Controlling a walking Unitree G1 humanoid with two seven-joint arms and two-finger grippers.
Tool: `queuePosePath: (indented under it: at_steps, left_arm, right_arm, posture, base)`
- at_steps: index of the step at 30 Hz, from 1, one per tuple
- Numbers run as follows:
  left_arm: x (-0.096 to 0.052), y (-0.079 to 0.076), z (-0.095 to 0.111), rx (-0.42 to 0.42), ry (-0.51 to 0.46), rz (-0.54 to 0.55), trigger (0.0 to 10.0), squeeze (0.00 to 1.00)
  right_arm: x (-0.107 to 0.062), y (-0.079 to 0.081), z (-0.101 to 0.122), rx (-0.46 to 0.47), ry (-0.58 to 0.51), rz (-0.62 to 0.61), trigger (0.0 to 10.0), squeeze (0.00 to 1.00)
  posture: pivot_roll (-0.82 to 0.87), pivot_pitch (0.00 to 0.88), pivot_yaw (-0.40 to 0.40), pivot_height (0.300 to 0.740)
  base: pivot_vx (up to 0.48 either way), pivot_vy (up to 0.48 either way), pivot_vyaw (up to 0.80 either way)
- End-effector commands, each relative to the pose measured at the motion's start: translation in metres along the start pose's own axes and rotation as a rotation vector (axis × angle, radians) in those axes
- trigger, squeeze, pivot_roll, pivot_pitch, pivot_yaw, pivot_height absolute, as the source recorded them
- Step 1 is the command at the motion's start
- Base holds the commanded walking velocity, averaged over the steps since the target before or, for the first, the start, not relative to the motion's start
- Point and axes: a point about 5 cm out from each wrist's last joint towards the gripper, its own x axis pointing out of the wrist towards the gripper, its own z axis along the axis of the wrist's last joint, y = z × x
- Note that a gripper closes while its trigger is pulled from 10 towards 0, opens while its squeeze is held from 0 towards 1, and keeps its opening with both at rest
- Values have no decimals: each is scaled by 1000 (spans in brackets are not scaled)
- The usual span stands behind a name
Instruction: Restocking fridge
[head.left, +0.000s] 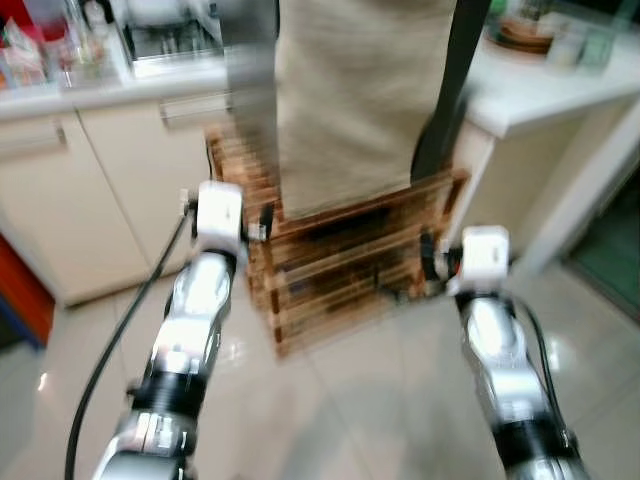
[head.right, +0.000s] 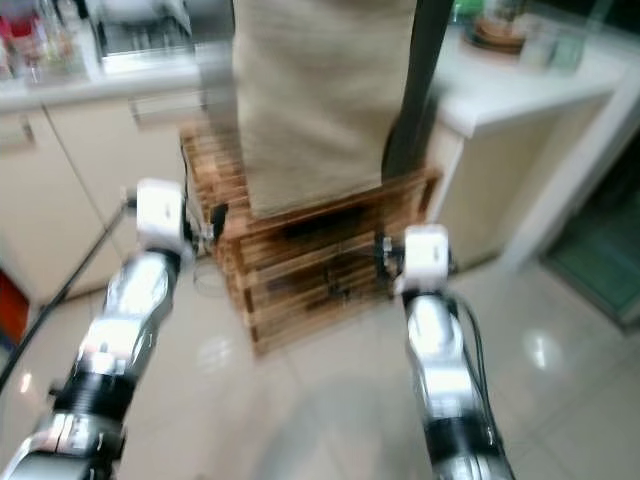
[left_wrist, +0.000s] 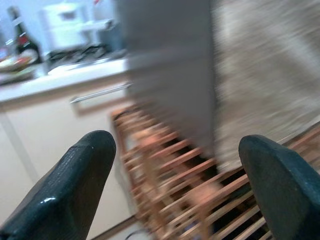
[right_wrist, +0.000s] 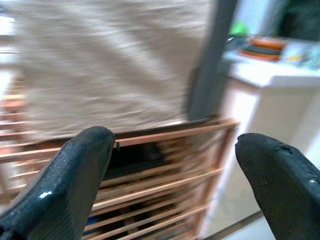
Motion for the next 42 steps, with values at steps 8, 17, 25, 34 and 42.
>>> queuePosePath:
  at_steps: [8, 17, 25, 34, 42]
  left_arm:
    - [5, 3, 3, -72, 4, 18, 10000, 0]
    - [6, 3, 4, -54, -7, 17, 10000, 0]
    - [7, 2, 4, -45, -12, 25, 10000, 0]
    - [10, 1, 1, -21, 10, 4, 10000, 0]
    - [11, -12, 1, -44, 19, -32, 10000, 0]
  right_arm:
    - [7, -5, 9, 4, -24, -23, 10000, 0]
    - [13, -14, 12, 2, -27, -51, 10000, 0]
    - [16, -15, 13, -5, -35, -52, 10000, 0]
    - [17, -16, 12, -12, -23, -59, 10000, 0]
    - [17, -14, 10, 6, -10, -62, 10000, 0]
  posture:
    - [-82, 0, 17, 740]
    - [-74, 0, 8, 740]
    - [-73, 0, 6, 740]
    - [-76, 0, 8, 740]
    - [-82, 0, 6, 740]
  base:
    - [383, 30, 0]
    - [385, 286, 0]
    - [191, 368, 0]
    - [0, 474, -413]
    - [0, 469, -752]
